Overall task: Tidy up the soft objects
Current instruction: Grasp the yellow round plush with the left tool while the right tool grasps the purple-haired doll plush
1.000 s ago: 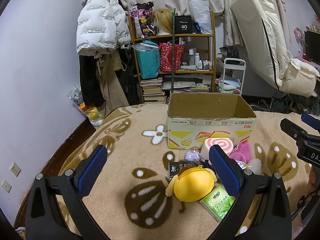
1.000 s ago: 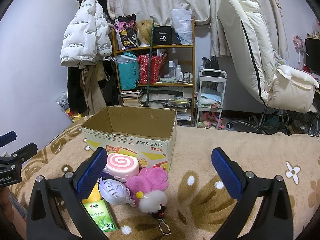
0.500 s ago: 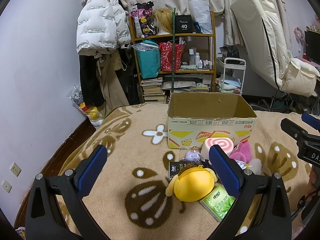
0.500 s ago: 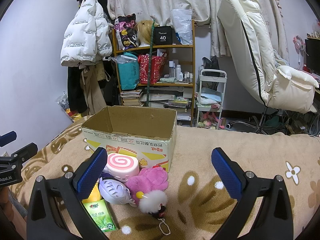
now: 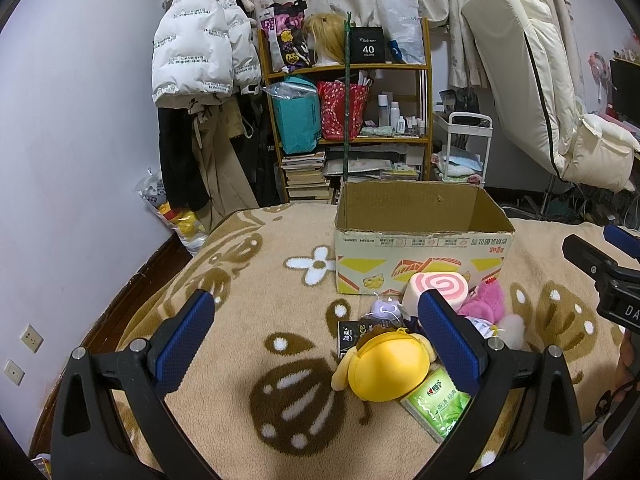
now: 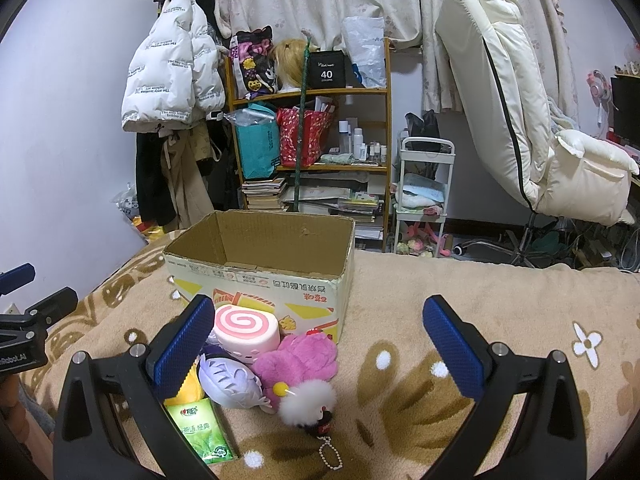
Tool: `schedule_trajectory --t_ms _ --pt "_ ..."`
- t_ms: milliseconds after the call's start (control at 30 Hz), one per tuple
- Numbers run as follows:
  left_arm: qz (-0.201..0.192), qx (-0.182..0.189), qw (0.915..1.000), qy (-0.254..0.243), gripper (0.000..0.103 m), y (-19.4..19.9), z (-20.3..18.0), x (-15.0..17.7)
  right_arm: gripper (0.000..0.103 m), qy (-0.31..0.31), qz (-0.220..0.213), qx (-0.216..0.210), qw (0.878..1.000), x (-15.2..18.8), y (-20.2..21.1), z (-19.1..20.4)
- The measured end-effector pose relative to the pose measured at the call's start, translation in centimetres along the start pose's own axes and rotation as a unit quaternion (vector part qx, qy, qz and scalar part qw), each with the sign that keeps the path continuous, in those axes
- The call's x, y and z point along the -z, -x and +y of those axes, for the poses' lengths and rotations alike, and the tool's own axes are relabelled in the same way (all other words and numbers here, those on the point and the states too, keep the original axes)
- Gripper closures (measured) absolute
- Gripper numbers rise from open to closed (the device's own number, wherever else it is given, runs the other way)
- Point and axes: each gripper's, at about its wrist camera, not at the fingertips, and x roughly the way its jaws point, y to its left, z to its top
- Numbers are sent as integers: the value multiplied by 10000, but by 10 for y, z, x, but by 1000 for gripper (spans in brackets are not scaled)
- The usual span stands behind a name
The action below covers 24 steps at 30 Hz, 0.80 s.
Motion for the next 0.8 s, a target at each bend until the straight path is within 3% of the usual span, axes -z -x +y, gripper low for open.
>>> schedule_trajectory --t_ms 167,500,800 --pt "236 -53 9997 -24 2 -14 3 7 0 -5 86 -53 9999 4 -12 10" --pt "905 317 9953 -100 2 -39 -14 9 0 122 566 -177 9982 8 -25 11" --pt "1442 443 9883 -210 2 -70 -31 15 0 274 960 -594 9932 11 -44 21"
